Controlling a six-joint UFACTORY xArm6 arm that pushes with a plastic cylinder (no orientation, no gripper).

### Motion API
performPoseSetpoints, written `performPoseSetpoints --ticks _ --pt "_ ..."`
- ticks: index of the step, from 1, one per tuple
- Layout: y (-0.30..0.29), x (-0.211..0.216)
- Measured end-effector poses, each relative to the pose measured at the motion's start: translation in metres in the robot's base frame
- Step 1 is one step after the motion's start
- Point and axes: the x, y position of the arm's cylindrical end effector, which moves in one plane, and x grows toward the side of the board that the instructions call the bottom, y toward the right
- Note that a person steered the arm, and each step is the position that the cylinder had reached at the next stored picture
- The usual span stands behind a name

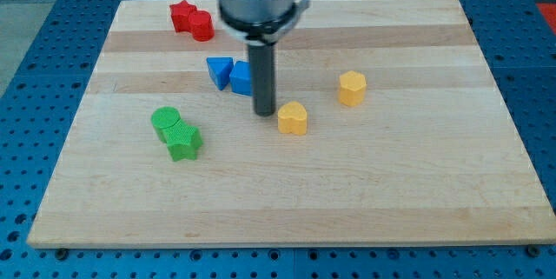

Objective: Slide the yellow heart to the bottom of the yellow hexagon

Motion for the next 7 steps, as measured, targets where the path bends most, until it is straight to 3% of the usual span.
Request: performPoseSetpoints --ticks 1,3,5,7 --pt "0.0 0.019" --pt "0.098 0.02" --pt "0.121 0.045" --pt "0.156 0.039"
